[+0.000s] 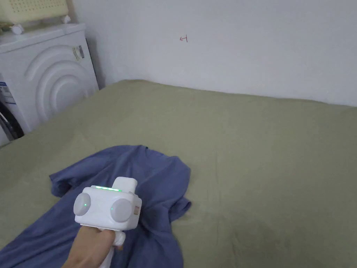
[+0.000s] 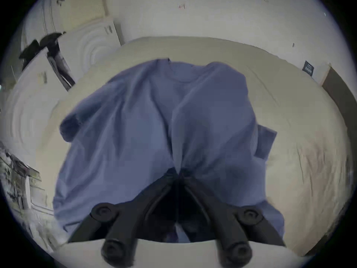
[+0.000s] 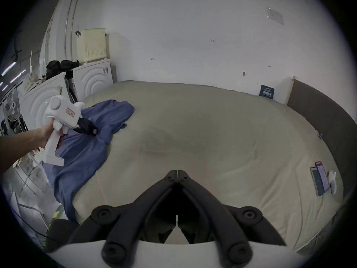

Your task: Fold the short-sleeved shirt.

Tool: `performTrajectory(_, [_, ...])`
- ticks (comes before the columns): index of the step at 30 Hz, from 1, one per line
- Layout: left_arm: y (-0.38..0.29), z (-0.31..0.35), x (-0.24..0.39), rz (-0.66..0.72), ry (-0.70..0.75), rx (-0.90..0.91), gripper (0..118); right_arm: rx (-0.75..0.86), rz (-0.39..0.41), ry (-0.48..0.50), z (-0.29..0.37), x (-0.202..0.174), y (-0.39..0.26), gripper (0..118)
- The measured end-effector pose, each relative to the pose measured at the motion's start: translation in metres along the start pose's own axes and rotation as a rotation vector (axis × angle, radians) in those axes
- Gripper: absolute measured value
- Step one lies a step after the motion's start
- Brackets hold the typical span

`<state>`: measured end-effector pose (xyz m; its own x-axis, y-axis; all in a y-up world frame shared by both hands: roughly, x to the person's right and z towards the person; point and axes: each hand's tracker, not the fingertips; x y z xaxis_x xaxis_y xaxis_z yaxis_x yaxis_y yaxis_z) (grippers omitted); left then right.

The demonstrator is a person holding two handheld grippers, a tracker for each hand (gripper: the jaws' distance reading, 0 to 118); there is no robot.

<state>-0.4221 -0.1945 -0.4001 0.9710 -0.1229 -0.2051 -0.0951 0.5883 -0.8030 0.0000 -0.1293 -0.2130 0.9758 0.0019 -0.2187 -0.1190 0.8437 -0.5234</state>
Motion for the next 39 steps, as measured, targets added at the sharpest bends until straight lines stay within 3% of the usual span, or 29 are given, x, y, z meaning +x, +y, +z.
performTrajectory(10, [0.046,0.111,0.035,-0.032,-0.101,0.15,0,0.095,-0.028,-0.09,0.079,0.05,0.011,0])
performTrajectory(17, [0.081,0.184,0.144,-0.129,-0.248,0.234,0,0.113,-0.068,-0.178,0.118,0.092,0.008,0])
performTrajectory(24, [0.083,0.225,0.283,-0.279,-0.488,0.271,0,0.108,-0.12,-0.255,0.134,0.127,-0.001,0])
performTrajectory(32, [0.039,0.217,0.417,-0.375,-0.754,0.136,0,0.061,-0.162,-0.327,0.128,0.155,-0.017,0])
performTrajectory(39, [-0.022,0.119,0.463,-0.424,-0.663,-0.051,0,-0.003,-0.168,-0.334,0.109,0.173,-0.03,0])
